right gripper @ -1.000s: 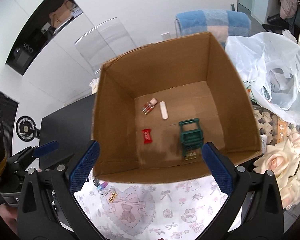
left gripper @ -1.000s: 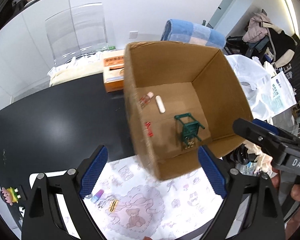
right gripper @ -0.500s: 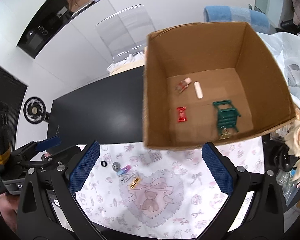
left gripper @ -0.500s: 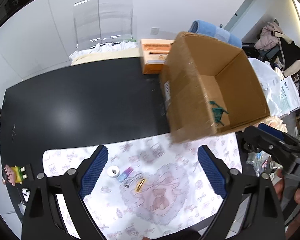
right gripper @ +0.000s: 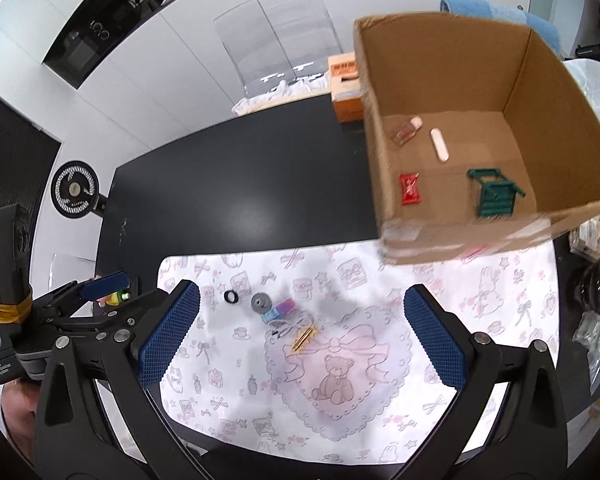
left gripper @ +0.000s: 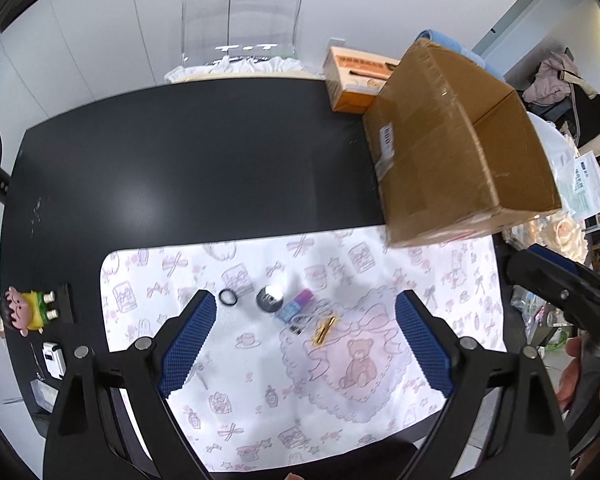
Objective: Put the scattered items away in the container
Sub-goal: 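Withdraw both open tools from the box back over the mat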
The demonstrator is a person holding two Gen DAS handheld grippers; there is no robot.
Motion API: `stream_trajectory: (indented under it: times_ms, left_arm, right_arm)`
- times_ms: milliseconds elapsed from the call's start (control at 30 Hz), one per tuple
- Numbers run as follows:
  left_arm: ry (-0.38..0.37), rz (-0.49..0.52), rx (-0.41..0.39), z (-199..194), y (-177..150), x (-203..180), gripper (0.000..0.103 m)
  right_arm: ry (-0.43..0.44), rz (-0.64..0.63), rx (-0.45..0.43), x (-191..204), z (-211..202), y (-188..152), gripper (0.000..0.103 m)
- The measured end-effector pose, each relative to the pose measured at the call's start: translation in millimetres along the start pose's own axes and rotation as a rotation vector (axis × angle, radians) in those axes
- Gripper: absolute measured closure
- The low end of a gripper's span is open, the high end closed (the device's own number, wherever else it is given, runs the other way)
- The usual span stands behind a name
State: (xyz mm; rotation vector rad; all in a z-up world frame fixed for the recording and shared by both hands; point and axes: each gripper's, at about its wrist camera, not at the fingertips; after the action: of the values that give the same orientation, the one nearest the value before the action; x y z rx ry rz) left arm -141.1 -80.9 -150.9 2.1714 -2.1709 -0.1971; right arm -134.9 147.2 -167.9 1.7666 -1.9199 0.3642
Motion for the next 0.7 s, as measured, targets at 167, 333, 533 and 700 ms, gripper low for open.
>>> stream_trajectory:
  times_ms: [167, 333, 533, 700]
  left_arm:
    - [0.004, -0.013, 0.029, 11, -15, 20, 0.013]
    - [0.013, -0.018, 0.064, 26, -29, 36, 0.013]
    - [0.021, -0.031, 0.083, 39, -39, 52, 0.013]
    - [0.036, -0.029, 0.102, 53, -44, 66, 0.013]
  right_arm:
    - [-0.012, -0.014, 0.035, 14, 22, -19, 0.0]
    - [-0.013, -0.022, 0.06, 24, 41, -33, 0.0]
    - [-0.02, -0.051, 0.091, 36, 62, -45, 0.0]
    - [-0.028, -0.078, 0.124, 42, 83, -52, 0.0]
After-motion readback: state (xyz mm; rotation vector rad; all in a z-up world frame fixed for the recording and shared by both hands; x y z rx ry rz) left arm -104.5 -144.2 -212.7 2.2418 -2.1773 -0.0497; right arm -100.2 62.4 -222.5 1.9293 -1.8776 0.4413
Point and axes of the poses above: each gripper's, at about its wrist camera, not at the fingertips, and z roughly the way its jaws point, x to its left, y to its top, and after that the axes turned 3 degrees about x, right-handed
